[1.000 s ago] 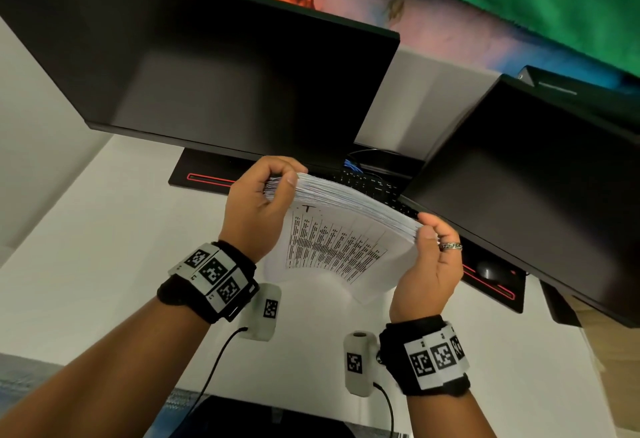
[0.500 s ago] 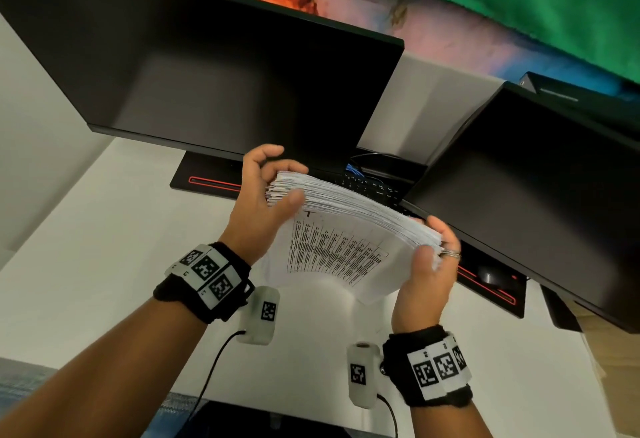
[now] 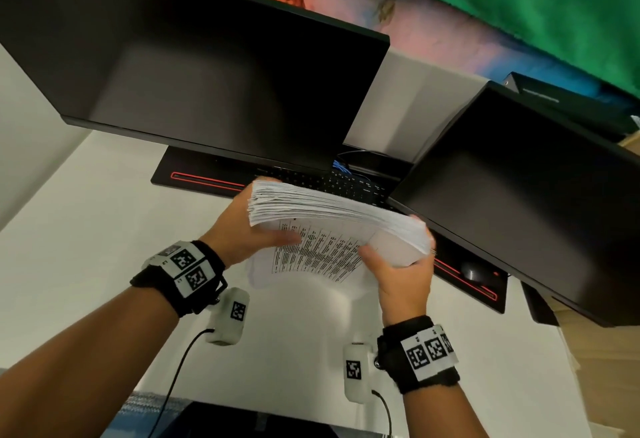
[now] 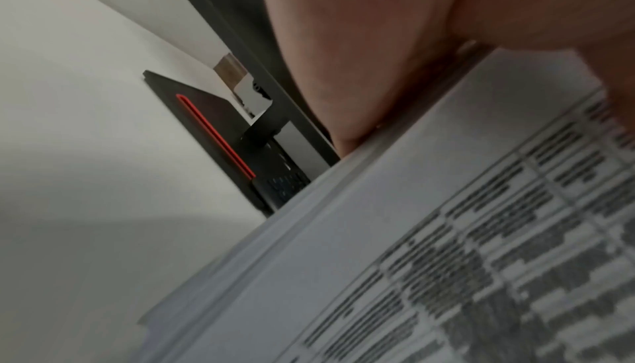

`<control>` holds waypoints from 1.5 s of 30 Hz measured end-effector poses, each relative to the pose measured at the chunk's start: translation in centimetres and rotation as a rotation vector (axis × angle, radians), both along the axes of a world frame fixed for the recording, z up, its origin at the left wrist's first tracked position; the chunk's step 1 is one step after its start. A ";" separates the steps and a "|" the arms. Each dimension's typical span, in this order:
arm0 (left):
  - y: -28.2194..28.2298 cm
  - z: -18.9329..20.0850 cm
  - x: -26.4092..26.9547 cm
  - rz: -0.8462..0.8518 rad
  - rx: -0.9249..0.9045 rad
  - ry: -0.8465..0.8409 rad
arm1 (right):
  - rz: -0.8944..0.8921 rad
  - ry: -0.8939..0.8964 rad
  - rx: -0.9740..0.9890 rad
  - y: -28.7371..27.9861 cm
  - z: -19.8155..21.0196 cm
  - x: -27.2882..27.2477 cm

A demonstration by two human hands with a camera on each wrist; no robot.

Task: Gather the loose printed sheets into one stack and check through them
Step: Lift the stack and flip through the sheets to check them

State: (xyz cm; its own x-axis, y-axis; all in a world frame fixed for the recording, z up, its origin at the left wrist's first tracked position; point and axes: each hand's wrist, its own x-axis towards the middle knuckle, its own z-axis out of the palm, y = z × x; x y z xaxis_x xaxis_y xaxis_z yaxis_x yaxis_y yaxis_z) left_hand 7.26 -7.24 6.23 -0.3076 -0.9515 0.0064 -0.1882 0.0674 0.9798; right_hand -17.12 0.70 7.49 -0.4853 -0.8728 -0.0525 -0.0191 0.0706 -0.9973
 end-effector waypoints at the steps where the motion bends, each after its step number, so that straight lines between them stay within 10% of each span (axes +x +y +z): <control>1: 0.2 -0.1 -0.1 -0.011 0.024 -0.003 | 0.012 0.004 0.034 0.1 -0.2 0.1; 45: -0.4 0.6 0.6 -0.063 -0.021 0.137 | 0.265 0.001 -0.039 -1.3 0.9 -1.2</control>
